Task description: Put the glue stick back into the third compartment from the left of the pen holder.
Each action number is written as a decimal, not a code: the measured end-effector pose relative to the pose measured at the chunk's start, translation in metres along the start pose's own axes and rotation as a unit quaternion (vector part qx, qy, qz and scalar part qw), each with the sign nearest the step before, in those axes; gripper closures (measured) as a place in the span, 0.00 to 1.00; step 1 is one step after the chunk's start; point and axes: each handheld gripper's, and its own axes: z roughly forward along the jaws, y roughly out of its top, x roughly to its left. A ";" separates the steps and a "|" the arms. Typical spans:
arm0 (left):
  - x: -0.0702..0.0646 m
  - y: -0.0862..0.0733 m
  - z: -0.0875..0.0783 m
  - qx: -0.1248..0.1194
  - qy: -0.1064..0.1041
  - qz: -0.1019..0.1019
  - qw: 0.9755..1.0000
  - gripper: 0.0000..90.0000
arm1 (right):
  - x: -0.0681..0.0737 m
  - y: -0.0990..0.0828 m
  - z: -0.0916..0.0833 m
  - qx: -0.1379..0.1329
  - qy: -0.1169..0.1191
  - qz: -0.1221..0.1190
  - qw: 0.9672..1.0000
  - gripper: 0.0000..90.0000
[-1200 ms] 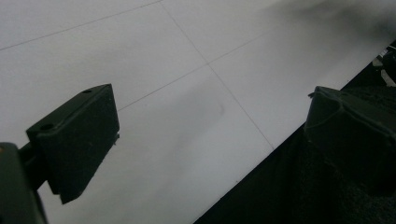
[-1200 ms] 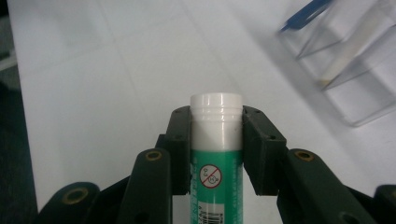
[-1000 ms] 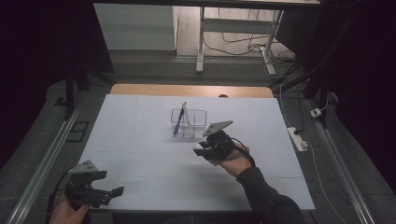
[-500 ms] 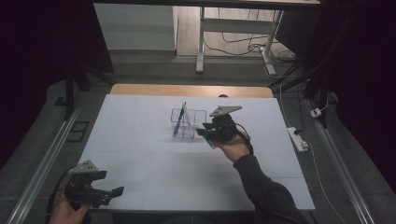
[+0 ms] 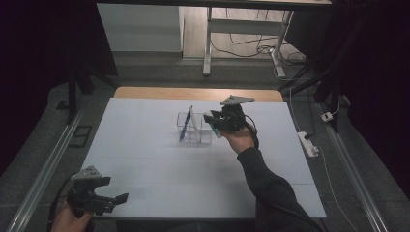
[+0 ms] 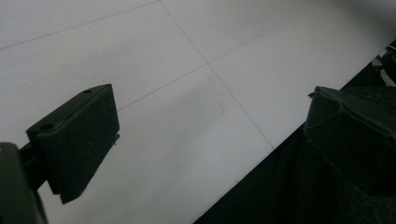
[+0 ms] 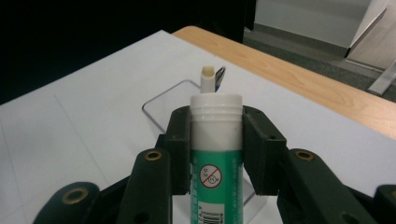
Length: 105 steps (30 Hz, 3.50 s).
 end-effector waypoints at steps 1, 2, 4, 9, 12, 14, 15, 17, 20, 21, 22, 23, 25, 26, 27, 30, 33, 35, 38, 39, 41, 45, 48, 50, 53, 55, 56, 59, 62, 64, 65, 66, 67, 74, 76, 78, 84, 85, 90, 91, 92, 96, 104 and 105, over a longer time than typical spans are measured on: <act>0.000 0.000 0.000 0.000 0.000 0.000 1.000 0.04 | -0.001 0.001 0.002 -0.005 0.000 0.001 1.000 0.73; 0.000 0.000 0.000 0.000 0.000 0.000 1.000 0.04 | -0.002 0.003 0.004 -0.006 0.001 0.001 1.000 0.73; 0.000 0.000 0.000 0.000 -0.001 -0.001 1.000 0.04 | -0.004 0.004 0.008 -0.012 -0.002 0.000 1.000 0.73; 0.000 0.000 0.000 0.000 -0.002 -0.001 1.000 0.04 | -0.006 0.009 0.020 -0.024 -0.007 -0.003 1.000 0.73; 0.001 0.000 0.000 0.000 -0.003 -0.001 1.000 0.04 | -0.008 0.011 0.027 -0.029 -0.012 -0.004 0.999 0.73; 0.001 0.000 0.000 0.000 -0.003 -0.002 1.000 0.04 | -0.009 0.012 0.031 -0.030 -0.012 -0.001 0.999 0.73; 0.001 0.000 0.000 0.000 -0.003 -0.002 1.000 0.04 | -0.010 0.012 0.034 -0.031 -0.011 0.000 0.999 0.73; 0.001 0.000 0.000 -0.001 -0.004 -0.002 1.000 0.04 | -0.010 0.011 0.039 -0.028 -0.011 -0.002 1.000 0.73; 0.001 0.000 0.000 -0.001 -0.004 -0.002 1.000 0.04 | -0.011 0.008 0.047 -0.029 -0.014 -0.008 0.999 0.73; 0.001 0.000 0.000 -0.001 -0.004 -0.002 1.000 0.04 | -0.011 0.007 0.050 -0.029 -0.017 -0.008 0.999 0.73; 0.001 0.000 -0.001 -0.001 -0.004 -0.002 1.000 0.04 | -0.012 0.006 0.052 -0.030 -0.020 -0.008 0.999 0.73; 0.001 0.000 0.000 -0.002 -0.005 -0.002 1.000 0.04 | -0.012 0.006 0.054 -0.030 -0.021 -0.006 0.999 0.73; 0.001 0.000 0.000 -0.002 -0.005 -0.002 1.000 0.04 | -0.013 0.004 0.057 -0.032 -0.021 -0.005 0.999 0.73; 0.001 0.000 -0.001 -0.002 -0.005 -0.002 1.000 0.04 | -0.013 0.004 0.059 -0.031 -0.023 -0.006 0.999 0.73; 0.001 0.000 0.000 -0.002 -0.005 -0.002 1.000 0.04 | -0.014 0.004 0.060 -0.031 -0.021 -0.005 0.999 0.73; 0.001 0.000 -0.001 -0.002 -0.005 -0.002 1.000 0.04 | -0.013 0.001 0.063 -0.028 -0.024 -0.005 0.999 0.73; 0.001 0.000 -0.001 -0.002 -0.005 -0.002 1.000 0.04 | -0.013 -0.003 0.066 -0.023 -0.026 -0.007 0.999 0.73; 0.001 0.000 0.000 -0.002 -0.005 -0.001 1.000 0.04 | -0.013 -0.006 0.067 -0.019 -0.030 -0.007 0.999 0.73; 0.001 0.000 0.000 -0.002 -0.005 -0.001 1.000 0.04 | -0.012 -0.009 0.067 -0.011 -0.033 -0.010 0.999 0.72; 0.001 0.000 -0.001 -0.001 -0.005 -0.001 1.000 0.04 | -0.011 -0.010 0.067 -0.008 -0.033 -0.013 0.999 0.72; 0.001 0.000 0.000 -0.001 -0.004 0.000 1.000 0.04 | -0.010 -0.012 0.067 -0.002 -0.039 -0.016 0.999 0.71; 0.001 0.000 0.000 -0.001 -0.004 0.000 1.000 0.04 | -0.013 -0.014 0.062 -0.008 -0.035 -0.005 0.999 0.62; 0.000 0.000 0.000 -0.001 -0.003 0.000 1.000 0.04 | -0.014 -0.012 0.058 -0.010 -0.030 -0.003 0.999 0.56; 0.000 0.000 0.000 -0.001 -0.004 0.000 1.000 0.04 | -0.014 -0.011 0.054 -0.010 -0.027 -0.003 1.000 0.52; 0.000 0.000 0.000 0.000 -0.003 0.000 1.000 0.04 | -0.014 -0.010 0.050 -0.008 -0.010 -0.001 1.000 0.44; 0.000 0.000 0.000 0.000 -0.003 0.000 1.000 0.04 | -0.013 -0.009 0.047 0.003 0.004 0.004 1.000 0.38; 0.000 0.000 0.000 0.000 -0.003 0.000 1.000 0.04 | -0.012 -0.010 0.046 0.007 0.009 0.004 1.000 0.36; 0.000 0.000 0.000 0.000 -0.003 0.000 1.000 0.04 | -0.009 -0.011 0.043 0.021 0.007 -0.010 1.000 0.28; 0.000 0.000 0.000 0.000 -0.003 0.000 1.000 0.04 | -0.006 -0.012 0.039 0.028 0.002 -0.016 0.999 0.22; 0.000 0.000 0.000 0.000 -0.003 -0.001 1.000 0.04 | -0.003 -0.012 0.038 0.042 0.003 -0.019 0.999 0.16; 0.000 0.000 0.000 0.000 -0.003 -0.001 1.000 0.04 | -0.002 -0.012 0.037 0.046 0.001 -0.025 0.999 0.15; 0.001 0.000 0.000 0.000 -0.003 -0.001 1.000 0.04 | -0.001 -0.013 0.034 0.048 0.001 -0.029 0.998 0.14; 0.001 0.000 0.000 0.000 -0.003 -0.001 1.000 0.04 | 0.000 -0.014 0.033 0.049 0.004 -0.027 0.998 0.12; 0.000 0.000 0.000 0.000 -0.003 -0.001 1.000 0.04 | 0.003 -0.017 0.021 0.070 0.014 -0.022 0.997 0.08; 0.000 0.000 0.000 0.000 -0.003 -0.002 1.000 0.04 | 0.005 -0.018 0.018 0.078 0.017 -0.022 0.997 0.06; 0.001 0.000 0.000 0.000 -0.003 -0.003 1.000 0.04 | 0.006 -0.021 0.015 0.082 0.018 -0.023 0.996 0.03; 0.001 0.000 0.000 -0.001 -0.003 -0.003 1.000 0.04 | 0.012 -0.030 0.004 0.089 0.028 -0.028 0.995 0.02; 0.001 0.000 0.000 -0.001 -0.003 -0.004 1.000 0.04 | 0.013 -0.031 0.003 0.092 0.029 -0.030 0.995 0.02; 0.001 0.000 -0.001 -0.002 -0.004 -0.003 1.000 0.04 | 0.018 -0.042 -0.004 0.105 0.040 -0.037 0.993 0.01; 0.001 0.000 -0.001 -0.002 -0.004 -0.003 1.000 0.04 | 0.019 -0.045 -0.006 0.107 0.041 -0.038 0.993 0.01; 0.001 0.000 -0.001 -0.002 -0.004 -0.003 1.000 0.04 | 0.020 -0.047 -0.007 0.112 0.040 -0.039 0.992 0.01; 0.001 0.000 -0.001 -0.002 -0.004 -0.003 1.000 0.04 | 0.024 -0.058 -0.015 0.121 0.043 -0.045 0.991 0.00; 0.001 0.000 -0.001 -0.002 -0.003 -0.003 1.000 0.04 | 0.030 -0.071 -0.038 0.127 0.048 -0.047 0.990 0.00; 0.001 0.000 -0.001 -0.002 -0.003 -0.003 1.000 0.04 | 0.031 -0.072 -0.041 0.126 0.049 -0.045 0.990 0.00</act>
